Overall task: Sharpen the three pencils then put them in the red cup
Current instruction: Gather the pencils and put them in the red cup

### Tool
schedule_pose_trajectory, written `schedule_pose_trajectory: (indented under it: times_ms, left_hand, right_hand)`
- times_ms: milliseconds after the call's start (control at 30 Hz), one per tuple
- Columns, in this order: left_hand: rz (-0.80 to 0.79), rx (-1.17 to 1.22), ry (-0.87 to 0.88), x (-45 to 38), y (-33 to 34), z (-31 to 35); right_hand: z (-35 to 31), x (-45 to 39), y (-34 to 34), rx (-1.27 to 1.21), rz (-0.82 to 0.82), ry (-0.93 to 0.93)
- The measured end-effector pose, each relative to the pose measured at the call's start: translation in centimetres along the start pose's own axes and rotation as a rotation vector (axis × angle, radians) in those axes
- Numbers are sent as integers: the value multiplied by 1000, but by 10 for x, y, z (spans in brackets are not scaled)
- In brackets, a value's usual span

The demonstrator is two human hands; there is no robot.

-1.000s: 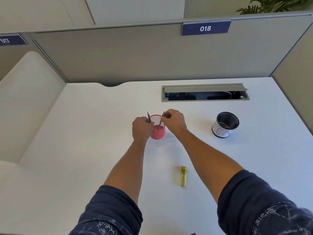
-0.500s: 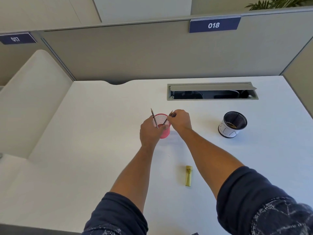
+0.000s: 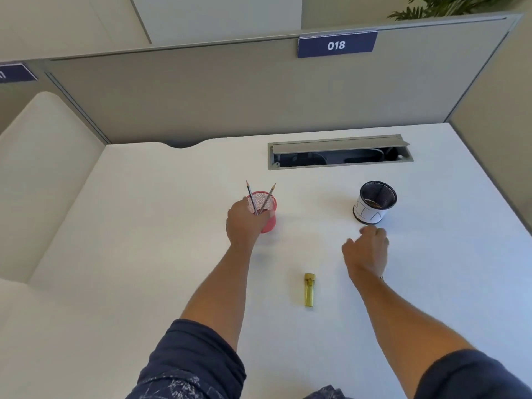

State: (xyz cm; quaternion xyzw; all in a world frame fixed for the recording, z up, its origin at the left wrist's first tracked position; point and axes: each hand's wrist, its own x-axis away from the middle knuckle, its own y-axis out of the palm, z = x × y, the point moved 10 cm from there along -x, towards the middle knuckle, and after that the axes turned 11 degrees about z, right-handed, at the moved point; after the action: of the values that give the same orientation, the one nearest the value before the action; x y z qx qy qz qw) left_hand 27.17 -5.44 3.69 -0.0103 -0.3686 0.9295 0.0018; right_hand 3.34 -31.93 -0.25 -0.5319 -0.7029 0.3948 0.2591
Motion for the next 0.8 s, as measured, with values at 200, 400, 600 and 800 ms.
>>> schedule_pose_trajectory:
  times_ms: [200,400,600,800]
  left_hand:
    - [7,-17,11,1,-2,2]
    - [-1,-70,35,1,-1,1]
    - [-2,-58,42,1,-1,0]
    - [-14,-42,28,1,0,-2]
  right_hand:
    - [89,20,-22,226,6,234]
    - [80,18,-10,244,-79,171]
    - [23,11,8,80,-119,67]
    - [-120,-2,2,-526,-130,-86]
